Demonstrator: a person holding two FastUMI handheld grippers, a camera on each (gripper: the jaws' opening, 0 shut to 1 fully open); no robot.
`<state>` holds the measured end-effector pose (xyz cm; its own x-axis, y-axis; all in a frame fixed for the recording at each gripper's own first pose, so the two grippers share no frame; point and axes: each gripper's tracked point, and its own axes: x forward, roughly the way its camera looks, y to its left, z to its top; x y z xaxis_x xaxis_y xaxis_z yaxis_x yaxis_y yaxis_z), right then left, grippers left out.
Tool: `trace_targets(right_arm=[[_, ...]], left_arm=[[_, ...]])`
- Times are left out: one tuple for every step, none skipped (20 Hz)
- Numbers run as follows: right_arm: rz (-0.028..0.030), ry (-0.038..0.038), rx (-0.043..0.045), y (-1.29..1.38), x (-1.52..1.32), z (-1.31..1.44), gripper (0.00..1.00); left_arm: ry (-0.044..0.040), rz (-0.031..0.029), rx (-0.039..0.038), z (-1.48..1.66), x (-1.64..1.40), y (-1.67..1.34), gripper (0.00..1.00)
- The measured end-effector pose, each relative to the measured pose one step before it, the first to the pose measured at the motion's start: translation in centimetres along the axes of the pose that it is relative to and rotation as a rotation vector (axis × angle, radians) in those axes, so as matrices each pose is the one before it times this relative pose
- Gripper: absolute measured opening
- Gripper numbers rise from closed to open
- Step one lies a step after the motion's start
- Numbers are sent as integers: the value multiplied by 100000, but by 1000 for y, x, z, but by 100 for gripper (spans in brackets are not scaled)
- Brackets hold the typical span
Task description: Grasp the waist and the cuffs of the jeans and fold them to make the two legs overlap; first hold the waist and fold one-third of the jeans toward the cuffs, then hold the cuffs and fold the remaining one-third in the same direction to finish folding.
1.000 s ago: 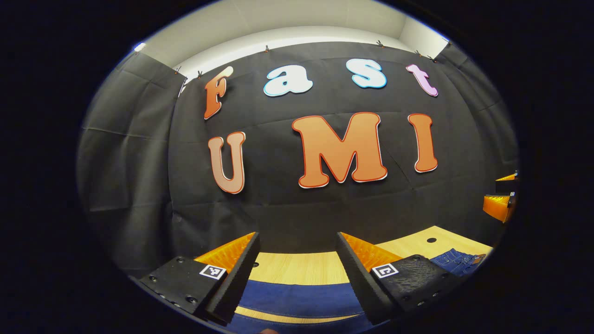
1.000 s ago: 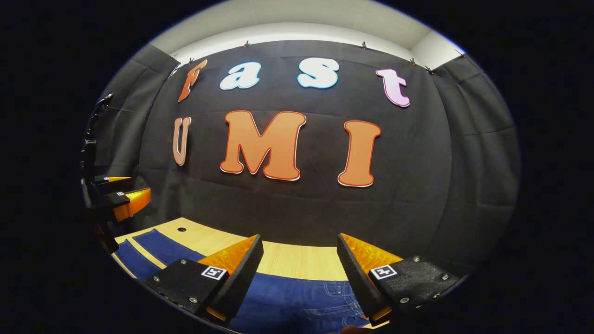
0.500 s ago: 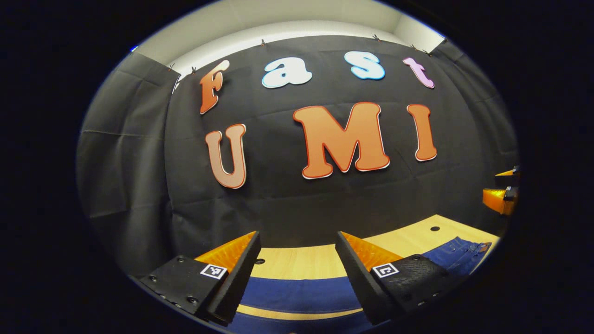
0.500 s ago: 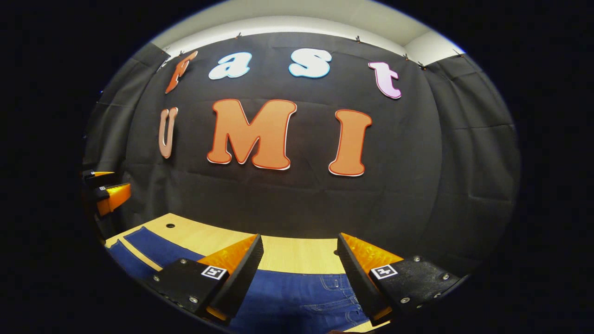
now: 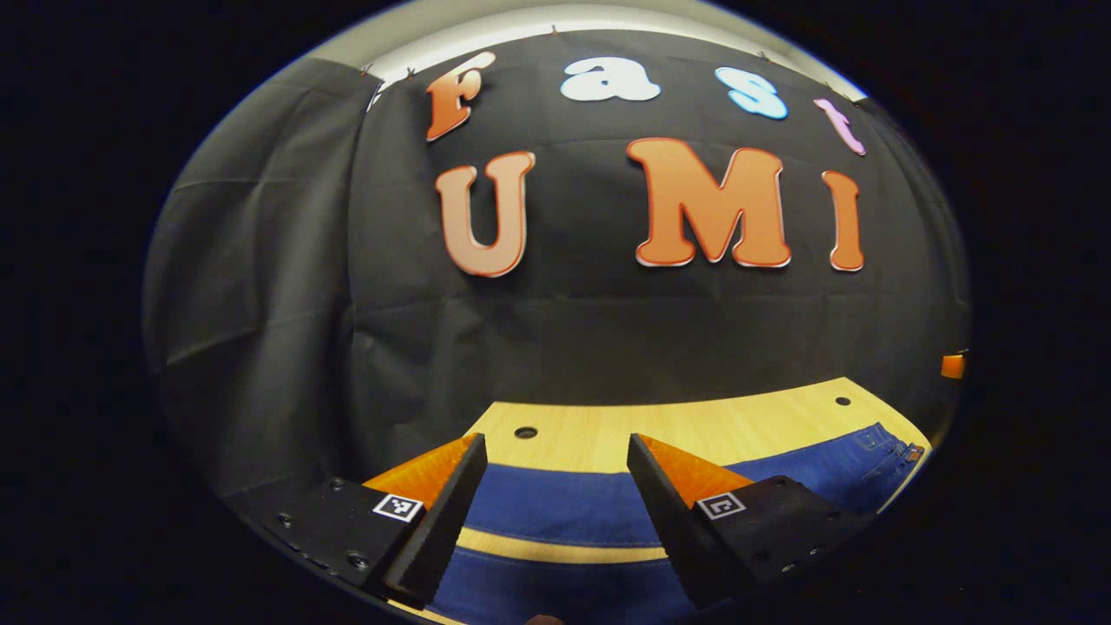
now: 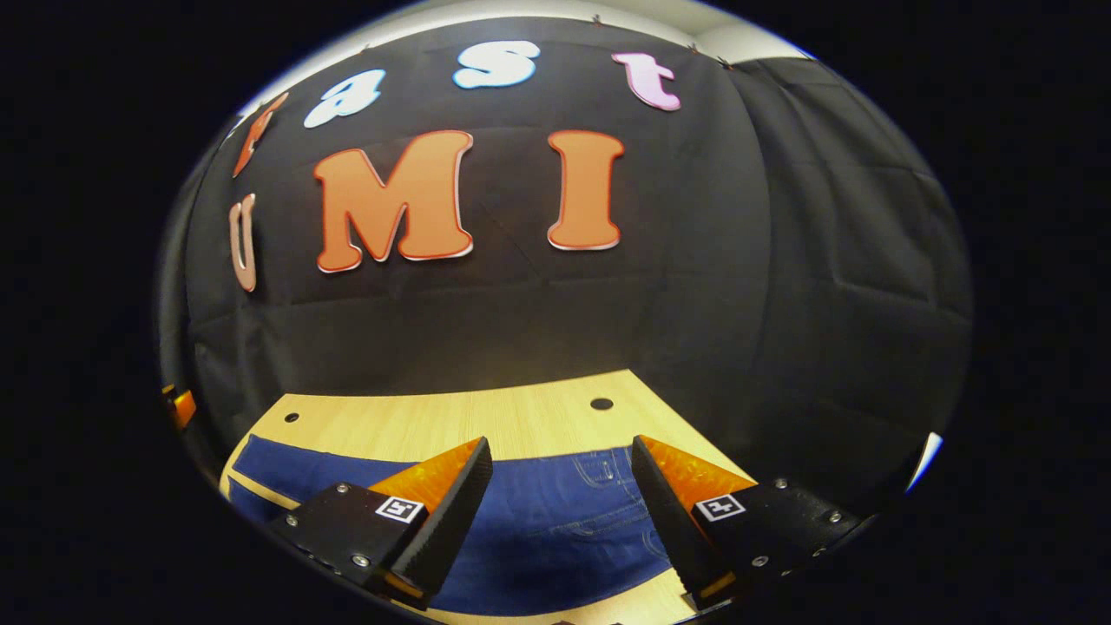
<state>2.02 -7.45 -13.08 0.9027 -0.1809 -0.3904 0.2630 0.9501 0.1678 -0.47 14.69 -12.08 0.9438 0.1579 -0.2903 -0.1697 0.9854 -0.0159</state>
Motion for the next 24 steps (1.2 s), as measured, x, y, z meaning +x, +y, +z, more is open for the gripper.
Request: trace_targets(right_arm=[[-974, 2193, 2536, -466, 249, -502, 98], [-507, 1865, 2147, -350, 288, -390, 98], [-587, 1701, 1147, -318, 243, -370, 98], [-543, 1673, -23, -299, 214, -401, 97], [-626, 1570, -31, -340, 190, -432, 97], [609, 1850, 681, 5, 244, -464, 97], [314, 2027, 1386, 5, 150, -383, 96], [441, 2538, 1575, -45, 360, -562, 96], [-141, 2843, 1138, -103, 293, -713, 96], [-79, 2536, 881, -182, 355, -572, 96], [-276, 3024, 877, -528, 358, -738, 96], [238, 2874, 914, -472, 348, -716, 96], [-542, 2915, 1166, -606, 395, -658, 96], [-123, 4011, 2072, -509, 170, -827, 96], [153, 3470, 2472, -326, 165, -698, 96], [-395, 2679, 2965, -396, 415, -537, 97], [-178, 2836, 2936, -500, 472, -563, 91], [-335, 2497, 3190, -520, 478, -432, 98], [184, 2623, 3003, -208, 371, -470, 98], [-242, 2563, 3208, -415, 424, -374, 99], [-263, 2580, 2736, -494, 322, -399, 98], [-788, 2048, 2582, -474, 502, -346, 99], [-370, 1934, 2020, -425, 432, -260, 98], [-505, 1582, 1804, -368, 324, -294, 98]], left_arm=[[2135, 1500, -560, -918, 3, 981, 99], [1595, 1177, -583, -501, 110, 775, 99], [2414, 165, -264, -867, 165, 645, 99], [1959, 26, -923, -730, 211, 521, 99], [2453, 25, -1101, -691, 199, 440, 98], [2433, 455, -1411, -880, 273, 805, 98], [3058, 304, -1756, -812, 284, 640, 99], [2877, 0, -2265, -846, 191, 597, 99], [3314, 118, -2449, -964, 176, 584, 99], [3520, 931, -2478, -872, 290, 863, 99], [3692, 1499, -2094, -1145, 234, 1087, 99], [3683, 1580, -2320, -873, 203, 1068, 99], [4296, 1390, -2331, -878, 162, 980, 99], [2539, 1234, -2752, -668, 57, 847, 100], [4274, 1053, -2921, -1025, 373, 852, 99], [2873, 339, -3662, -715, 231, 915, 98], [3771, 105, -3328, -916, 373, 771, 98], [2768, 1070, -3575, -551, 364, 980, 98], [3165, 1222, -3119, -609, 228, 1092, 98], [2037, 1970, -3550, -377, 155, 1167, 98], [2540, 1484, -3588, -438, 510, 1165, 98], [1985, 1188, -4017, -414, 282, 1048, 98], [2409, 767, -3903, -668, 1, 1197, 98], [2864, 1855, -4479, -420, 371, 997, 98]])
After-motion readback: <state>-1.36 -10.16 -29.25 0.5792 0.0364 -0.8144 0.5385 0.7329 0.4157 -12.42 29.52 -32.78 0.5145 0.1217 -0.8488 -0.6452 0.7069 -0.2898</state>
